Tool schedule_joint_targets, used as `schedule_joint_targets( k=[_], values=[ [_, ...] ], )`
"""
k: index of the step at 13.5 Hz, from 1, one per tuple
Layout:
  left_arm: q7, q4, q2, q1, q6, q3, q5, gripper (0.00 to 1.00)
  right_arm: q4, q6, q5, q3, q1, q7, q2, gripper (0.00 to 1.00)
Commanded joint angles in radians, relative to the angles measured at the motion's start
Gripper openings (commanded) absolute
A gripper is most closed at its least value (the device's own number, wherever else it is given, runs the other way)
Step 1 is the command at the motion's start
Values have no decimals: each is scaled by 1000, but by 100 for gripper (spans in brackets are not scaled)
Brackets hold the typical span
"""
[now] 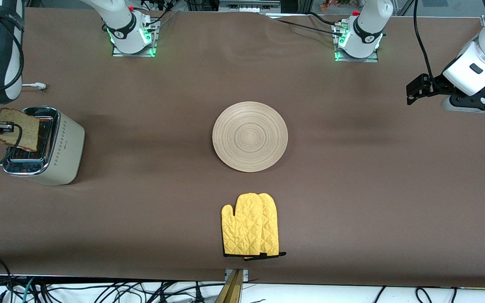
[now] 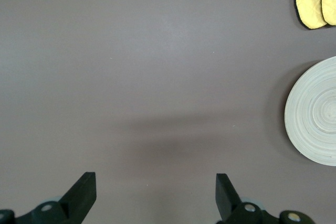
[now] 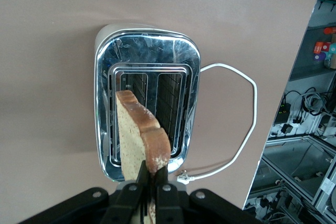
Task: Move plate and put bread in toaster
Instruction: 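Lower the bread upright into a toaster slot with the right gripper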
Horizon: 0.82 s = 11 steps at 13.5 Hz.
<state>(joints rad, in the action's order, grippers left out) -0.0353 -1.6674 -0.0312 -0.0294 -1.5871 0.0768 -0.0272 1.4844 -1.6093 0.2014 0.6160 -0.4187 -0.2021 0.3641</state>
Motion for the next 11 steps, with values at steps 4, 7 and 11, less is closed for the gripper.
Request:
schedule_joint_targets(
  k=[4,7,11],
  values=[
    [-5,37,14,-6,29,3,-13,100,-19,26,33,4,3,1,27,0],
    [-6,37,14,-7,29,3,-13,100,-16,26,36,4,3,1,41,0],
    [-5,38,14,-9,29,3,-14,100,-4,17,35,5,12,1,61,0]
  ],
)
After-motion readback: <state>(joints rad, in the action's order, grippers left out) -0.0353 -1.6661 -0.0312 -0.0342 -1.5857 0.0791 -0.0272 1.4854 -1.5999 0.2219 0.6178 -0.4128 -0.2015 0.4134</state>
